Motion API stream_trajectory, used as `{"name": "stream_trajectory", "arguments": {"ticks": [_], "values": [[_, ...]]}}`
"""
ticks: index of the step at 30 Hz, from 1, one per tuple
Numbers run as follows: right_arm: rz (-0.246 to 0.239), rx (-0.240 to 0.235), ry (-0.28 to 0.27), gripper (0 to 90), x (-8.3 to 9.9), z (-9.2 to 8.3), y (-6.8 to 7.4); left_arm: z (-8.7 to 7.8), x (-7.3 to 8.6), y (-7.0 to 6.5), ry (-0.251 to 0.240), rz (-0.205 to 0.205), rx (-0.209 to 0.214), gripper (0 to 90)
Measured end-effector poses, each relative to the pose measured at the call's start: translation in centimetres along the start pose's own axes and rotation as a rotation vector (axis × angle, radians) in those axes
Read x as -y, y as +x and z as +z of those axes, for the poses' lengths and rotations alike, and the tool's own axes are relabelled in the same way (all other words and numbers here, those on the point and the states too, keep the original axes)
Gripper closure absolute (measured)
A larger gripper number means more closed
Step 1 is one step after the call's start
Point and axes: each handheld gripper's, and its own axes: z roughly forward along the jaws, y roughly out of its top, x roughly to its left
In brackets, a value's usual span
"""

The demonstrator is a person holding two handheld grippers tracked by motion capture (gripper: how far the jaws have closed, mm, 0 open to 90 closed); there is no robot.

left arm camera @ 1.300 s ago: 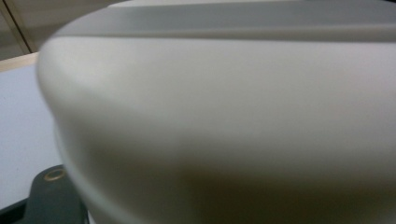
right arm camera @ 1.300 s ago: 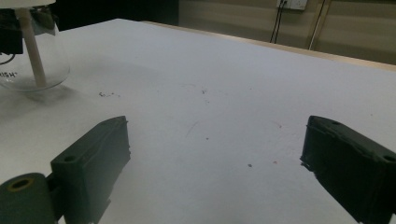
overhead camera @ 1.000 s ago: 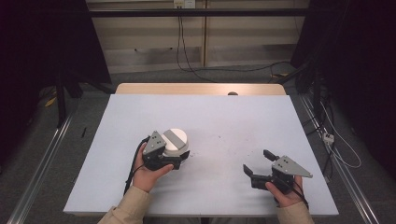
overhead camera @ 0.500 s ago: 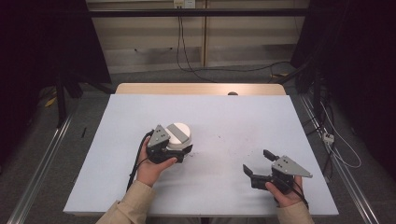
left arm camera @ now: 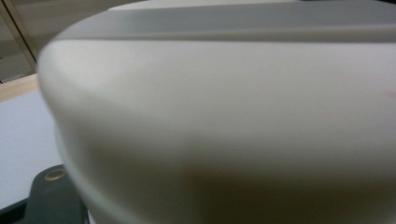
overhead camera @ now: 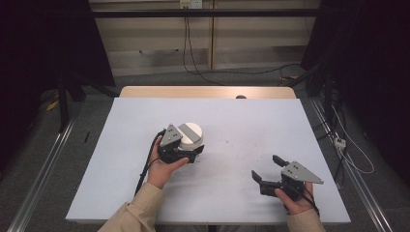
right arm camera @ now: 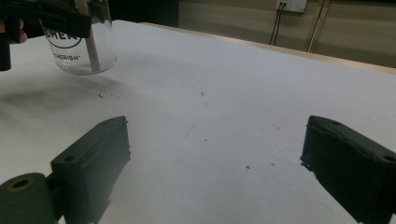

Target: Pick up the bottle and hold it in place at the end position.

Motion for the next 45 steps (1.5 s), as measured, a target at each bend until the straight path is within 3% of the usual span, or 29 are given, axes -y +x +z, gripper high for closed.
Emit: {"name": "stream_trajectory", "arguments": {"ticks": [45], "values": [[-0.005,-0.001,-0.002,7.2,0.0,0.0,0.0,3.9,-1.5,0.3,0.013,0.018,-0.005,18.5]]}}
